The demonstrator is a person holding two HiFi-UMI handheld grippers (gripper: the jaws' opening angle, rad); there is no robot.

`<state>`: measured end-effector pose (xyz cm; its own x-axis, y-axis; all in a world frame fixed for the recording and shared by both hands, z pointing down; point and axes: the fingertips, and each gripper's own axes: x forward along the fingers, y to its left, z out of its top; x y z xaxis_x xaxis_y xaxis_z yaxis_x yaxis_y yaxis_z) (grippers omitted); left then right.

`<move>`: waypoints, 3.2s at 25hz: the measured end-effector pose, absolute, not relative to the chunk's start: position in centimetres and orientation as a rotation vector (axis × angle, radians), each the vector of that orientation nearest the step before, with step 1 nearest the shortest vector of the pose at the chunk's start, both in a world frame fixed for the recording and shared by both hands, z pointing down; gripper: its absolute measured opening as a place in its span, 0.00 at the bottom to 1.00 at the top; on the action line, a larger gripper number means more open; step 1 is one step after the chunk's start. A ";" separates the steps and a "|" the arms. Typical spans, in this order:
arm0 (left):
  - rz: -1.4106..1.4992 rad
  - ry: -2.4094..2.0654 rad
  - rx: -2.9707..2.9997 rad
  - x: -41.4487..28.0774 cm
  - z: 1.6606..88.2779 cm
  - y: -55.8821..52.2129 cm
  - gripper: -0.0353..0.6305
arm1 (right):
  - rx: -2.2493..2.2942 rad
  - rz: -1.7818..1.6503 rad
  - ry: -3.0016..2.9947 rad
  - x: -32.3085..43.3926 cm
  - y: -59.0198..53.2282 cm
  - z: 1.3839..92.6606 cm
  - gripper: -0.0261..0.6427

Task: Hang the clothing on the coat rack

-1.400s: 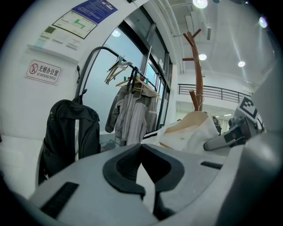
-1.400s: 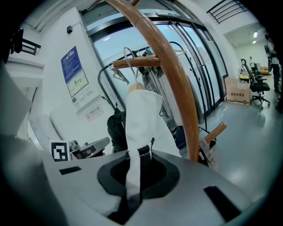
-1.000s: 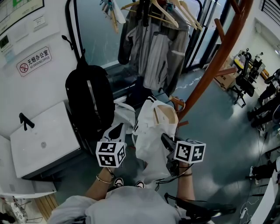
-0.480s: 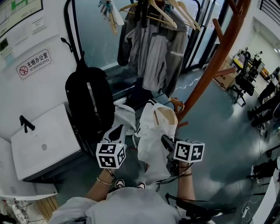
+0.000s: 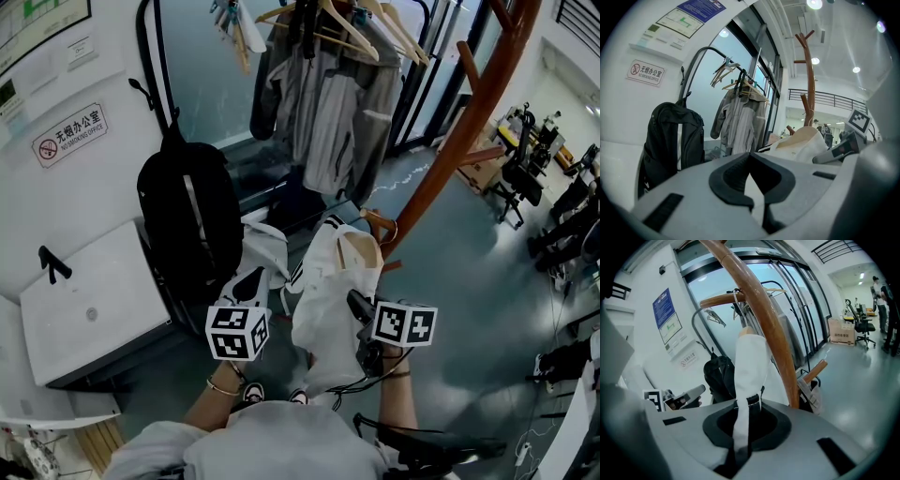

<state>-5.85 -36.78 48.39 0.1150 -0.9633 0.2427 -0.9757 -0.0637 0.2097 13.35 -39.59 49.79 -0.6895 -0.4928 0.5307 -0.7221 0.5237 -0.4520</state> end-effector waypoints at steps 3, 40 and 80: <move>0.056 -1.894 2.085 -5.8 48.3 -36.9 0.06 | 1.024 0.927 -2.418 13.6 -39.8 49.9 0.09; 0.063 -1.666 2.278 -2.8 47.7 -38.3 0.06 | 1.431 0.837 -2.370 17.6 -38.4 47.1 0.33; 0.115 -1.537 2.403 3.9 46.9 -30.4 0.06 | 1.798 0.795 -2.326 25.2 -29.1 45.9 0.07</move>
<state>3.93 -30.45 46.89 0.4289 -0.8765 0.2186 -0.8993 -0.3914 0.1951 25.20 -29.13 45.92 -0.3002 -0.8747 0.3805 -0.9247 0.1689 -0.3412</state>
